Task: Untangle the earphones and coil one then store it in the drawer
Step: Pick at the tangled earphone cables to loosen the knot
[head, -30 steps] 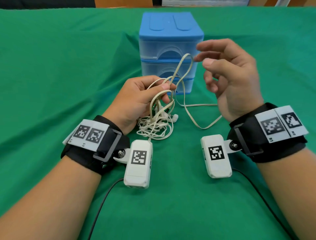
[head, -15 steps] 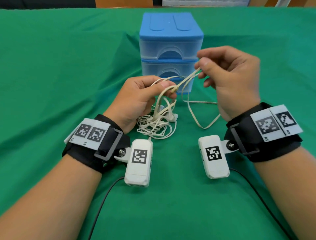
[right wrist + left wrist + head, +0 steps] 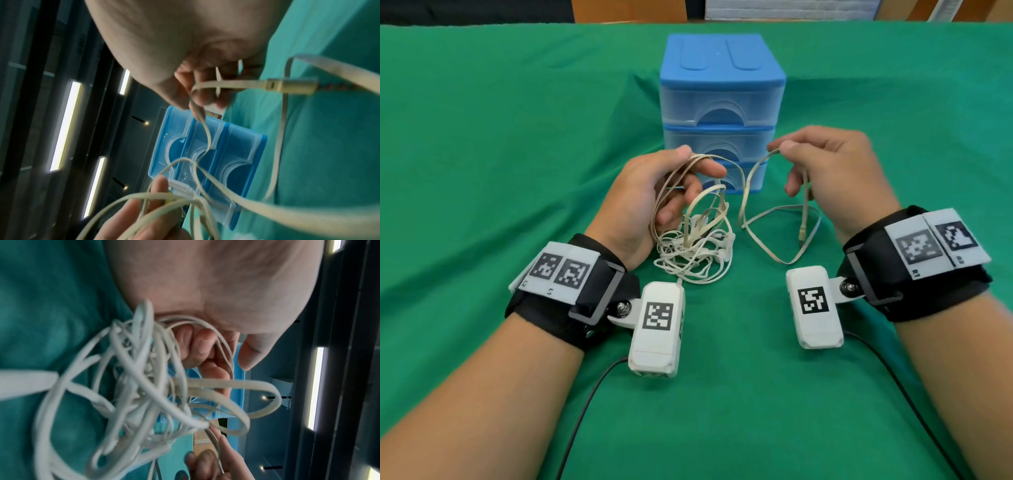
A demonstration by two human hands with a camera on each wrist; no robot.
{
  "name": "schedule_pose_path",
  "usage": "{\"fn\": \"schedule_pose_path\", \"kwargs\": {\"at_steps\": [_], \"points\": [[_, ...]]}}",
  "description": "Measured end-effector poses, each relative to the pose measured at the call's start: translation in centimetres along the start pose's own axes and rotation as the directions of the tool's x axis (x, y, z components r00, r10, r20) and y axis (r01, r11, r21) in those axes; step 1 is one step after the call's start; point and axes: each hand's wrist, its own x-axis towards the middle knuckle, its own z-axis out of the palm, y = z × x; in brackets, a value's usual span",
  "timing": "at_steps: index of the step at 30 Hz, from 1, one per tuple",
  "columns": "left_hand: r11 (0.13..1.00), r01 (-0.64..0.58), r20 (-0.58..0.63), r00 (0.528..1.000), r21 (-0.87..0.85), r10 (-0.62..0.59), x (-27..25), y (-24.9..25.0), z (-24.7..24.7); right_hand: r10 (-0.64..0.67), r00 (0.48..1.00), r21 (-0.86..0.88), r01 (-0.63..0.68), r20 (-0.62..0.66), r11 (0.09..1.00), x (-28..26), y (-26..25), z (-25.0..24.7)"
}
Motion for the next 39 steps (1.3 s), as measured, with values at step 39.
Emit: {"fn": "schedule_pose_path", "kwargs": {"at_steps": [39], "points": [[0.944, -0.114, -0.134, 0.978, 0.311, 0.162, 0.3, -0.3, 0.2, -0.311, 0.819, 0.212, 0.453, -0.483, 0.866, 0.0, -2.2, -0.8]]}}
